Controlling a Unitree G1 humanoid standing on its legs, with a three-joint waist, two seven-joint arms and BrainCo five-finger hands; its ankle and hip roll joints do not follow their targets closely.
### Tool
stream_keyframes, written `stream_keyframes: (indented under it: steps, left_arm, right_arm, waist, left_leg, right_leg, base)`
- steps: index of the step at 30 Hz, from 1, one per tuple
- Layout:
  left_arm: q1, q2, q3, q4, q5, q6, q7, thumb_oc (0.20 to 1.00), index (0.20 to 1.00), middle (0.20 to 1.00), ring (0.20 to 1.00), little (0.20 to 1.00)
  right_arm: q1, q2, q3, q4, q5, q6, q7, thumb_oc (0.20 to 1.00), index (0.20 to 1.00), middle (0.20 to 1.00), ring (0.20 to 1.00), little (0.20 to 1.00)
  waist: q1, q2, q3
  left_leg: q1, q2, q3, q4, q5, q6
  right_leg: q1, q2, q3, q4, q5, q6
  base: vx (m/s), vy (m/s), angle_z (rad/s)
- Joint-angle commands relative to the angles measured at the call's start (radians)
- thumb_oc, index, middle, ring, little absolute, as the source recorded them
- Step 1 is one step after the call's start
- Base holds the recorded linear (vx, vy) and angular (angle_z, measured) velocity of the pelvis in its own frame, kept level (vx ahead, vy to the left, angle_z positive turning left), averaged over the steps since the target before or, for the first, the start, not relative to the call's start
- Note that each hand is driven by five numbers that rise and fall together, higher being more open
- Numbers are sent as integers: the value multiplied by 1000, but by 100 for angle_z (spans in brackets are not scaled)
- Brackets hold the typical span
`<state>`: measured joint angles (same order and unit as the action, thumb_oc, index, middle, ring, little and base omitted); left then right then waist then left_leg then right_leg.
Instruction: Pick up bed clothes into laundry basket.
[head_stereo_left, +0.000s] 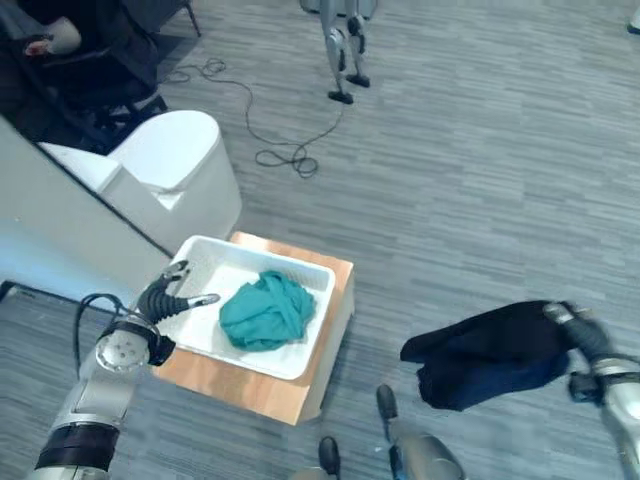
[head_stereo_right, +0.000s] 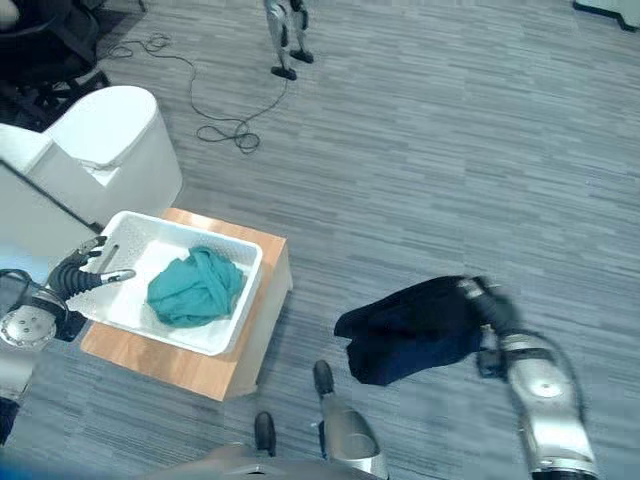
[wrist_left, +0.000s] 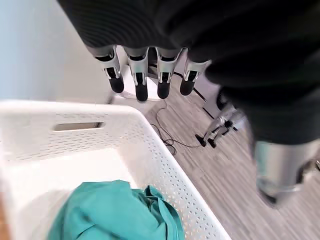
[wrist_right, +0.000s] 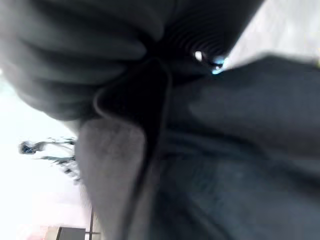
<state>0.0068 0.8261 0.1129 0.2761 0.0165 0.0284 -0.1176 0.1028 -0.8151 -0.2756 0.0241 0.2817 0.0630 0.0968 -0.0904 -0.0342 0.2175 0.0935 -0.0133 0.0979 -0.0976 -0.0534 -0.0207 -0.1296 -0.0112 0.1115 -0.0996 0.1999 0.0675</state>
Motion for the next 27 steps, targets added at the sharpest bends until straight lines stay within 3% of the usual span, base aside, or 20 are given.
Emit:
stream_keyframes:
  steps: [1,7,10,13,15,19,21,23,24,25,26,27]
  left_arm:
    - [-72,104,-8,17,-87,-54,-17,1000,1000,1000,1000,1000]
    - [-47,243,-40,-77,-207,-103,-65,1000,1000,1000,1000,1000]
    - [-69,274,-59,-111,-209,-113,-58,1000,1000,1000,1000,1000]
    - [-100,276,-94,-118,-335,-126,-70,1000,1000,1000,1000,1000]
    - [-166,274,-170,-94,-504,-123,-97,1000,1000,1000,1000,1000]
    - [-257,268,-255,-65,-535,-129,-85,1000,1000,1000,1000,1000]
    - [-362,222,-349,8,-551,-127,-60,1000,1000,1000,1000,1000]
    - [-408,203,-396,47,-516,-125,-52,1000,1000,1000,1000,1000]
    - [-473,201,-463,60,-410,-123,-36,1000,1000,1000,1000,1000]
    - [-472,193,-459,65,-408,-123,-34,1000,1000,1000,1000,1000]
    - [-517,196,-504,47,-363,-128,-28,1000,1000,1000,1000,1000]
    - [-514,192,-499,48,-363,-128,-28,1000,1000,1000,1000,1000]
  right_arm:
    - [-110,-74,-78,29,96,-88,-17,200,200,200,200,200]
    - [-189,-391,-106,88,176,-112,7,200,200,200,200,200]
    - [-230,-454,-87,94,171,-119,3,200,200,200,200,200]
    - [-304,-533,-33,117,175,-130,-4,200,200,200,200,200]
    - [-436,-598,69,157,173,-143,-25,200,200,200,200,200]
    - [-639,-634,244,211,166,-156,-51,200,200,200,200,200]
    - [-833,-648,413,253,147,-156,-79,200,200,200,200,200]
    - [-972,-649,536,286,133,-149,-90,200,200,200,200,200]
    - [-1125,-645,673,301,112,-139,-90,200,200,200,200,200]
    - [-1180,-644,727,314,115,-140,-91,200,200,200,200,200]
    - [-1327,-640,858,308,97,-133,-86,200,200,200,200,200]
    - [-1353,-638,884,313,99,-133,-85,200,200,200,200,200]
  waist:
    - [10,5,-46]
    - [21,-27,-65]
    - [23,-36,-70]
    - [23,-48,-78]
    - [24,-61,-89]
    - [20,-73,-98]
    - [20,-90,-107]
    - [18,-92,-110]
    - [14,-100,-116]
    - [10,-92,-115]
    - [12,-104,-118]
    - [10,-100,-118]
  left_leg:
    - [-55,28,-5,10,38,-4]
    - [-49,36,-4,10,44,-12]
    - [-48,40,0,10,45,-14]
    - [-48,44,4,10,47,-16]
    - [-46,45,8,10,49,-18]
    - [-43,46,13,10,50,-21]
    - [-41,49,19,10,50,-21]
    - [-39,49,23,10,50,-22]
    - [-39,50,26,10,51,-22]
    - [-39,50,26,10,51,-22]
    - [-40,50,28,10,52,-23]
    - [-40,50,29,10,52,-23]
  right_leg:
    - [79,-38,-12,12,-138,86]
    - [88,-30,-14,12,-131,88]
    - [88,-28,-11,12,-128,88]
    - [86,-26,-9,12,-125,90]
    - [88,-24,-4,12,-121,91]
    - [88,-22,-1,12,-118,92]
    - [87,-20,4,12,-114,93]
    - [88,-20,7,12,-112,93]
    - [87,-19,9,12,-110,93]
    - [87,-19,10,12,-110,93]
    - [85,-18,11,12,-108,94]
    - [85,-18,12,12,-108,94]
  base:
    - [-3,5,10]
    - [-17,0,9]
    - [-8,-1,-4]
    - [-17,0,-6]
    - [-13,13,-10]
    - [-3,7,-7]
    - [-4,1,-2]
    - [0,0,0]
    - [0,0,0]
    - [0,0,0]
    - [0,0,0]
    - [-29,22,-4]
